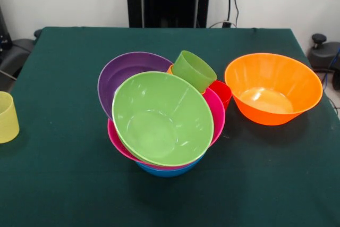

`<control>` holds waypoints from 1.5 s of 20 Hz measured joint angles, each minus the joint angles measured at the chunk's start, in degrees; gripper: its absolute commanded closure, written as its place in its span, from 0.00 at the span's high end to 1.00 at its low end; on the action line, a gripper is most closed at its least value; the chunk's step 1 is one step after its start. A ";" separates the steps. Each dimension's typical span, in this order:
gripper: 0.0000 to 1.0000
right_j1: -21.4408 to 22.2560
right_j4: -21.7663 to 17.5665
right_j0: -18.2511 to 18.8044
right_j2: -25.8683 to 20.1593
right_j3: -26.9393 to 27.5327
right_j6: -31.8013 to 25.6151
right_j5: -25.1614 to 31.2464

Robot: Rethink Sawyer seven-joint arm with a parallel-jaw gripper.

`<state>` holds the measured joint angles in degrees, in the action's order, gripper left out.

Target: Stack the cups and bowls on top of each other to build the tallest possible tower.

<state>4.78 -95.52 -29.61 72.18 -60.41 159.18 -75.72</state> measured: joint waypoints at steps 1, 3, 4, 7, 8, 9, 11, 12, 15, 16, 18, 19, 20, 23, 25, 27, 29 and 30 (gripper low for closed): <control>1.00 0.34 0.04 -0.53 0.02 -0.49 0.00 -0.07; 1.00 1.19 0.12 -2.19 0.03 -1.92 0.00 -0.07; 1.00 1.39 0.19 -2.79 0.02 -2.40 0.00 -0.07; 1.00 1.50 1.09 -4.59 0.01 -3.86 0.00 0.15; 1.00 1.43 1.33 -4.80 0.02 -4.05 0.00 0.32; 1.00 1.18 1.92 -5.16 -0.02 -4.43 0.00 0.90; 1.00 0.61 2.87 -5.46 -0.16 -4.93 0.00 2.01; 1.00 0.33 3.20 -5.53 -0.26 -5.12 0.00 2.49; 1.00 -0.75 3.93 -5.66 -0.65 -5.69 0.00 4.20; 1.00 -1.20 4.13 -5.68 -0.83 -5.89 0.00 4.77; 1.00 -2.21 4.59 -5.81 -1.27 -6.44 0.00 5.87; 1.00 -2.78 4.86 -5.90 -1.54 -6.79 0.00 6.40; 1.00 -2.98 4.95 -5.98 -1.67 -6.97 0.00 6.53; 1.00 -3.91 5.40 -6.52 -2.25 -7.86 0.00 6.97; 1.00 -4.15 5.65 -6.78 -2.49 -8.23 0.00 7.20; 1.00 -4.59 6.05 -7.24 -2.74 -8.73 0.00 7.79; 1.00 -5.07 6.49 -7.67 -2.90 -9.03 0.00 8.65; 1.00 -5.23 6.73 -7.82 -3.00 -9.10 0.00 9.09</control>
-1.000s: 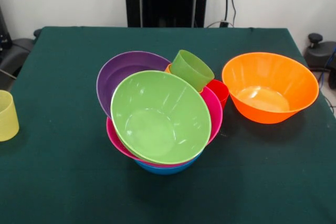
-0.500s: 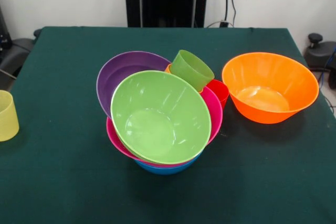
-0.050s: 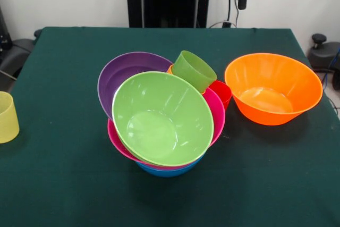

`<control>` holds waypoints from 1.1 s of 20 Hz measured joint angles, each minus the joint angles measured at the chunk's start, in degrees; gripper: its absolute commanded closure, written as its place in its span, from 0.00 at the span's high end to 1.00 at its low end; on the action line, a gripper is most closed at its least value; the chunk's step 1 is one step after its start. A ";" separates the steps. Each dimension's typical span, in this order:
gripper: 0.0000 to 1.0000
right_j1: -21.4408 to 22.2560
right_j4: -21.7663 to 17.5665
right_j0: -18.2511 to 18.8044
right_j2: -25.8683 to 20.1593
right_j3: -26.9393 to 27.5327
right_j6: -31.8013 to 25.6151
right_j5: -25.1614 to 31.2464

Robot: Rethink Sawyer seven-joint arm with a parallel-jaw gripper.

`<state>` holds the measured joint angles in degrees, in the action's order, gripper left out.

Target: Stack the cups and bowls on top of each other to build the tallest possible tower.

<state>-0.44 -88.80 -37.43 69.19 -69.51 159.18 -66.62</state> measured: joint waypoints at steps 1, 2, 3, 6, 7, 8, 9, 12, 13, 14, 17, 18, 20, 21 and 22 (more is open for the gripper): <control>1.00 -0.16 0.24 -0.15 -0.09 -0.07 0.00 0.44; 1.00 -0.46 0.83 -0.46 -0.28 -0.14 0.00 1.41; 1.00 -0.55 1.02 -0.54 -0.32 -0.17 0.00 1.69; 1.00 -0.96 1.76 -1.03 -0.50 -0.29 0.00 2.98; 1.00 -1.08 2.08 -1.38 -0.63 -0.41 0.00 3.60; 1.00 -1.11 2.26 -1.56 -0.69 -0.49 0.00 3.92; 1.00 -1.13 2.43 -1.74 -0.76 -0.57 0.00 4.25; 1.00 -1.17 3.51 -2.35 -1.00 -0.85 0.00 5.63; 1.00 -1.16 3.82 -2.43 -1.10 -0.88 0.00 5.97; 1.00 -1.19 4.32 -2.48 -1.28 -0.90 0.00 6.59; 1.00 -1.43 5.17 -2.48 -1.82 -0.94 0.00 8.14; 1.00 -1.55 5.37 -2.48 -1.96 -0.95 0.00 8.48; 1.00 -1.84 5.80 -2.48 -2.27 -0.98 0.00 9.27; 1.00 -2.02 6.04 -2.48 -2.44 -1.00 0.00 9.71; 1.00 -2.42 6.48 -2.48 -2.79 -1.06 0.00 10.51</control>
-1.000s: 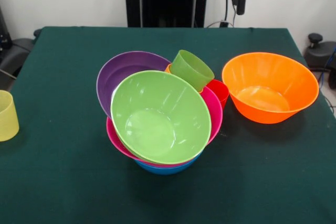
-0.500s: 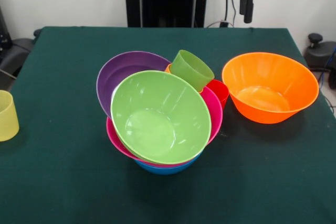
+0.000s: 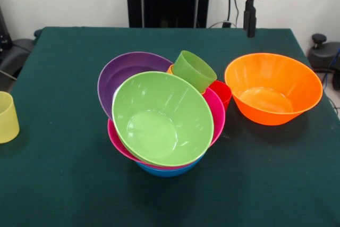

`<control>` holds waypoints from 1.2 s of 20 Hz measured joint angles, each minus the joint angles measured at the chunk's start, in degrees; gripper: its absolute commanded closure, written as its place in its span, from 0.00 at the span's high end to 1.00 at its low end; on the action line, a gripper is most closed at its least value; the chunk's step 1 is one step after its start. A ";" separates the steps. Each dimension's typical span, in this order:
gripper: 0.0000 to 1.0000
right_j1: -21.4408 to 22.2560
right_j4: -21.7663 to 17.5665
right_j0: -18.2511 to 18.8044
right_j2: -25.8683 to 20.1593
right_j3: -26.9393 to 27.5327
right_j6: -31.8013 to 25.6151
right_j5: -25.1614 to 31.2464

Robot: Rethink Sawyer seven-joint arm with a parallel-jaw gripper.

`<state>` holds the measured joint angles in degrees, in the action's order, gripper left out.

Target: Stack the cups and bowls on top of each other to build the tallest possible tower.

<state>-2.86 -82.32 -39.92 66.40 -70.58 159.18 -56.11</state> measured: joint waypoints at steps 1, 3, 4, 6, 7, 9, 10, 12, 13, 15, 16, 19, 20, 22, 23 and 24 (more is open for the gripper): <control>1.00 -0.11 0.10 0.00 -0.12 -0.02 0.00 0.21; 1.00 -0.37 0.19 0.00 -0.35 -0.07 0.00 0.63; 1.00 -0.75 0.24 0.00 -0.64 -0.14 0.00 1.04; 1.00 -1.06 0.30 0.00 -1.06 -0.29 0.00 1.36; 1.00 -1.19 0.32 0.00 -1.28 -0.38 0.00 1.50; 1.00 -1.30 0.36 0.00 -1.64 -0.56 -0.08 1.77; 1.00 -1.30 0.45 0.00 -1.79 -0.65 -0.25 1.95; 1.00 -1.30 0.63 0.00 -2.08 -0.82 -0.60 2.33; 1.00 -1.30 0.71 0.00 -2.22 -0.90 -0.77 2.52; 1.00 -1.22 1.15 0.02 -2.66 -1.10 -1.36 3.24; 1.00 -1.02 2.07 0.07 -3.32 -1.38 -2.44 4.19; 1.00 -0.89 2.89 0.13 -3.75 -1.63 -3.87 4.82; 1.00 -0.84 3.24 0.17 -3.90 -1.74 -4.76 5.07; 1.00 -0.64 4.12 0.31 -4.20 -1.95 -6.79 5.39; 1.00 -0.50 4.47 0.38 -4.36 -2.02 -7.71 5.49; 1.00 -0.23 5.01 0.48 -4.59 -2.14 -9.24 5.51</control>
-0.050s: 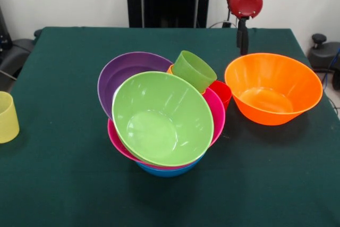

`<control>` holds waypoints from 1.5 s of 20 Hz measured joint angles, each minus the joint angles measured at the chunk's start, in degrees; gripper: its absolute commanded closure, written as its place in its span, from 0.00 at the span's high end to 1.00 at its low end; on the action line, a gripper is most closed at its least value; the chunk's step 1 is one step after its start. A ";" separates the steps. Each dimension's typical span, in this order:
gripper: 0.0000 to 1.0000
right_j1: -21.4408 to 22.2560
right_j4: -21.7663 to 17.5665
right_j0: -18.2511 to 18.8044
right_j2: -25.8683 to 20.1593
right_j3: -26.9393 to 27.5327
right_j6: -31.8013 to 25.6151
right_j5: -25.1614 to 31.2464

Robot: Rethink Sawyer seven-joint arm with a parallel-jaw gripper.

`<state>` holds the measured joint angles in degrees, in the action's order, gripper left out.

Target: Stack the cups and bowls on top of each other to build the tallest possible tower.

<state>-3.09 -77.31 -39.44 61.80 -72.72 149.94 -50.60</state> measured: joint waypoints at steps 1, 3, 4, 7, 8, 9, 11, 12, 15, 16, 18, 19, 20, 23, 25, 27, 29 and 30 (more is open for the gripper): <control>1.00 0.27 0.54 0.10 -0.24 -0.12 -1.53 0.02; 1.00 0.57 0.99 0.18 -0.46 -0.22 -3.10 0.04; 1.00 0.76 1.54 0.25 -0.58 -0.29 -4.56 0.04; 1.00 0.96 2.46 0.27 -0.66 -0.34 -7.13 0.04; 1.00 1.01 2.55 0.27 -0.66 -0.34 -7.54 0.04; 1.00 1.05 2.59 0.27 -0.66 -0.34 -7.84 0.04; 1.00 1.23 2.64 0.27 -0.66 -0.34 -8.70 0.04; 1.00 1.28 2.64 0.27 -0.66 -0.34 -8.76 0.04; 1.00 1.53 2.69 0.27 -0.66 -0.34 -8.77 0.04; 1.00 1.65 2.69 0.27 -0.66 -0.34 -8.77 0.04; 1.00 1.65 2.70 0.27 -0.66 -0.34 -8.77 0.04; 1.00 1.64 2.72 0.27 -0.66 -0.34 -8.77 0.04; 1.00 1.62 2.72 0.27 -0.66 -0.34 -8.77 0.04; 1.00 1.62 2.73 0.27 -0.71 -0.34 -8.77 0.04; 1.00 1.54 2.73 0.27 -0.73 -0.34 -8.77 0.04; 1.00 1.46 2.73 0.27 -0.77 -0.34 -8.77 0.08; 1.00 1.22 2.72 0.27 -0.80 -0.34 -8.77 0.31; 1.00 1.13 2.73 0.27 -0.82 -0.34 -8.77 0.39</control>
<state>-1.96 -74.58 -39.16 60.98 -73.05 141.17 -50.21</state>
